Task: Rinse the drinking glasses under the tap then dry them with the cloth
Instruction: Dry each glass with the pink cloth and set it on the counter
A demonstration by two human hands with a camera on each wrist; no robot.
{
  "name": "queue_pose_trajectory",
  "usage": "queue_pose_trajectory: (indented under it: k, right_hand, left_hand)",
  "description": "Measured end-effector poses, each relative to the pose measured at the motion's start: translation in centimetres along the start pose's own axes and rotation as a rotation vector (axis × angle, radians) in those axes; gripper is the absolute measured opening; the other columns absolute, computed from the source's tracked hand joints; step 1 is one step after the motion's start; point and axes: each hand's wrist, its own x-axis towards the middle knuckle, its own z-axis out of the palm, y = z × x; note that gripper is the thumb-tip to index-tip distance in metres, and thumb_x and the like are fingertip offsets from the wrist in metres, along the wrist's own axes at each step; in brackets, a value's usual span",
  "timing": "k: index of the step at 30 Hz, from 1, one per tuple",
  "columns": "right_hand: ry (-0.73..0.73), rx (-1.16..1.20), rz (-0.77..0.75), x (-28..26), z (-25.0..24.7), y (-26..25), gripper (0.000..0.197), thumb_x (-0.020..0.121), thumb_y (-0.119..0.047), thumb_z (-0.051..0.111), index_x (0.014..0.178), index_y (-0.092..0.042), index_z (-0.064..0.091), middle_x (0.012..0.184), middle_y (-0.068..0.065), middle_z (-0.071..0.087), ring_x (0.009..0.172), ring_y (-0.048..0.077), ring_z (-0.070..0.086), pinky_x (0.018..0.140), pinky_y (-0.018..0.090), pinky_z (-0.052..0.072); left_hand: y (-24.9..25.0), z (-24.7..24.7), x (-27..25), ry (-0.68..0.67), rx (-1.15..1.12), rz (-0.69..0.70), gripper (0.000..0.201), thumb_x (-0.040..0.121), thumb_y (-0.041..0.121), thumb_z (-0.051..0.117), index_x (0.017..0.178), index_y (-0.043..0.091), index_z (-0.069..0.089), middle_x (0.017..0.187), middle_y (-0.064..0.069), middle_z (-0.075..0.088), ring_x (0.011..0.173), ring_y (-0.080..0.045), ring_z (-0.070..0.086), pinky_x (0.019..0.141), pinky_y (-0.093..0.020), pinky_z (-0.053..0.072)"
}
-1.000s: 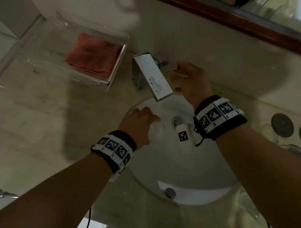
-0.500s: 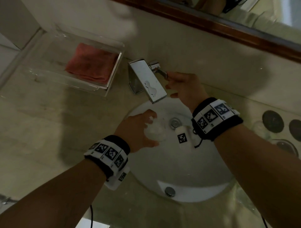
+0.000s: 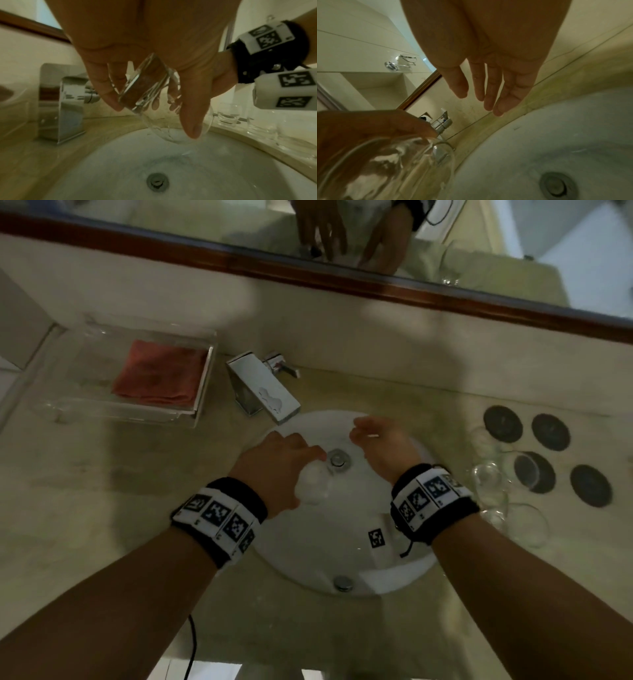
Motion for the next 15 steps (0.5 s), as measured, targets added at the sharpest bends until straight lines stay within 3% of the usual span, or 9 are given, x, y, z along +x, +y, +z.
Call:
queue_pose_trajectory:
  k: [3, 7, 11, 13, 15]
  right_hand:
    - [0.008, -0.068, 0.003, -1.9, -1.2, 0.4, 0.034, 0.097, -0.028, 0.061, 0.129, -0.017, 0.064, 0.124, -0.001, 0.066, 0.116, 0.017, 0.06, 0.096, 0.026, 0.046]
    - [0.001, -0.07, -0.007, -3.8, -2.1, 0.6, 0.029, 0.097, -0.026, 0.06, 0.125, -0.018, 0.065, 0.116, -0.003, 0.068, 0.108, 0.013, 0.061, 0.086, 0.022, 0.043]
    - [-0.013, -0.054, -0.055, -4.3, -2.3, 1.0, 0.026, 0.093, -0.026, 0.064, 0.118, -0.02, 0.069, 0.115, 0.001, 0.072, 0.107, 0.018, 0.066, 0.091, 0.025, 0.049]
    - [-0.046, -0.029, -0.087, -4.3, -2.5, 1.1, 0.025, 0.093, -0.026, 0.065, 0.116, -0.021, 0.07, 0.113, 0.0, 0.072, 0.097, 0.013, 0.067, 0.081, 0.012, 0.048]
    - [-0.08, 0.01, -0.129, -4.2, -2.7, 0.9, 0.024, 0.093, -0.023, 0.065, 0.116, -0.017, 0.07, 0.105, -0.001, 0.071, 0.08, 0.002, 0.063, 0.062, 0.0, 0.043]
  left_hand:
    - [1.5, -0.9, -0.5, 0.006, 0.146, 0.045, 0.076, 0.079, 0.031, 0.076, 0.144, 0.038, 0.039, 0.14, 0.005, 0.046, 0.119, -0.023, 0.046, 0.082, -0.033, 0.048]
    - [2.8, -1.5, -1.0, 0.056, 0.255, 0.089, 0.077, 0.077, 0.028, 0.079, 0.142, 0.039, 0.04, 0.135, 0.004, 0.051, 0.114, -0.025, 0.05, 0.083, -0.037, 0.051]
    - [4.0, -2.0, -1.4, 0.1, 0.207, 0.04, 0.076, 0.075, 0.04, 0.079, 0.14, 0.037, 0.041, 0.132, 0.004, 0.052, 0.11, -0.024, 0.054, 0.084, -0.037, 0.051]
    - [4.3, -2.4, -1.7, 0.121, 0.066, -0.052, 0.081, 0.069, 0.048, 0.082, 0.138, 0.036, 0.039, 0.128, 0.005, 0.052, 0.108, -0.023, 0.057, 0.083, -0.036, 0.051]
    - [4.6, -2.6, -2.2, 0.159, -0.094, -0.141, 0.086, 0.066, 0.047, 0.085, 0.136, 0.034, 0.037, 0.127, 0.005, 0.052, 0.107, -0.023, 0.059, 0.084, -0.037, 0.053]
